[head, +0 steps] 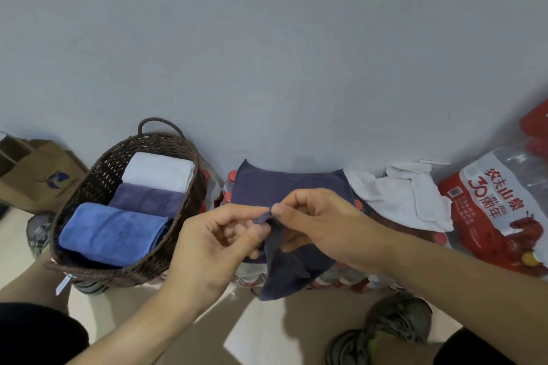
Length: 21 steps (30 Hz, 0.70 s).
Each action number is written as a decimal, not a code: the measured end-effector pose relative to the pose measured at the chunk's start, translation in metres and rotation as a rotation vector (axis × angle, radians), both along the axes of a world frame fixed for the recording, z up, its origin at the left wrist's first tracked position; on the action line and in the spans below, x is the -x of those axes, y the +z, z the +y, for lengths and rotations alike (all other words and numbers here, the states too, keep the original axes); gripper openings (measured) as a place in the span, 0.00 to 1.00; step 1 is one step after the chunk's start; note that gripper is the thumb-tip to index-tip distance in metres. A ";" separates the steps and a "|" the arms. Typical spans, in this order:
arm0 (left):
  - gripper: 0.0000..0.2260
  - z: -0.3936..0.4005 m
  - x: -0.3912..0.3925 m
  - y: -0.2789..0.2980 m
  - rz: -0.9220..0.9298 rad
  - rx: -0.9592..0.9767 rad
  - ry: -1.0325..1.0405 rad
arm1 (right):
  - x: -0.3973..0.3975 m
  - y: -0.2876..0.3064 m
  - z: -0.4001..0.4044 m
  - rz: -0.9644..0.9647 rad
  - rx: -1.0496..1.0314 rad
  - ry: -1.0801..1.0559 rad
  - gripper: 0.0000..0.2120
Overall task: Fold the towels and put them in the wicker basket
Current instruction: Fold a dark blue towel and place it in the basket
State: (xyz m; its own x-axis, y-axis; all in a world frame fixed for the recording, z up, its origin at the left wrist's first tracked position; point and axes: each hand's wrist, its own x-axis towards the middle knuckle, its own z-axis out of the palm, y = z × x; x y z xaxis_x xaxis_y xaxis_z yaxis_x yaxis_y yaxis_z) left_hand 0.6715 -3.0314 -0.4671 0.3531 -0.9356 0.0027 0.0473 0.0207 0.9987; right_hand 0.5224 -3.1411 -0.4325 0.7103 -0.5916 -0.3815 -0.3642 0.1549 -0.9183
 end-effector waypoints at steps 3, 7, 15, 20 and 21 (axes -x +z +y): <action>0.02 -0.002 -0.006 -0.002 -0.242 0.055 0.062 | 0.003 0.004 -0.003 -0.035 -0.010 0.002 0.13; 0.08 -0.007 -0.009 0.000 -0.358 0.113 0.021 | 0.006 0.010 -0.006 -0.057 -0.016 -0.016 0.11; 0.09 -0.023 -0.002 0.002 -0.131 0.143 0.030 | 0.018 0.033 -0.043 0.009 -0.148 0.292 0.11; 0.10 -0.027 -0.012 -0.005 -0.150 0.079 0.180 | 0.041 0.028 -0.071 0.305 -0.019 0.659 0.15; 0.10 -0.027 -0.013 -0.007 -0.161 0.062 0.197 | 0.045 0.025 -0.076 0.335 -0.047 0.698 0.15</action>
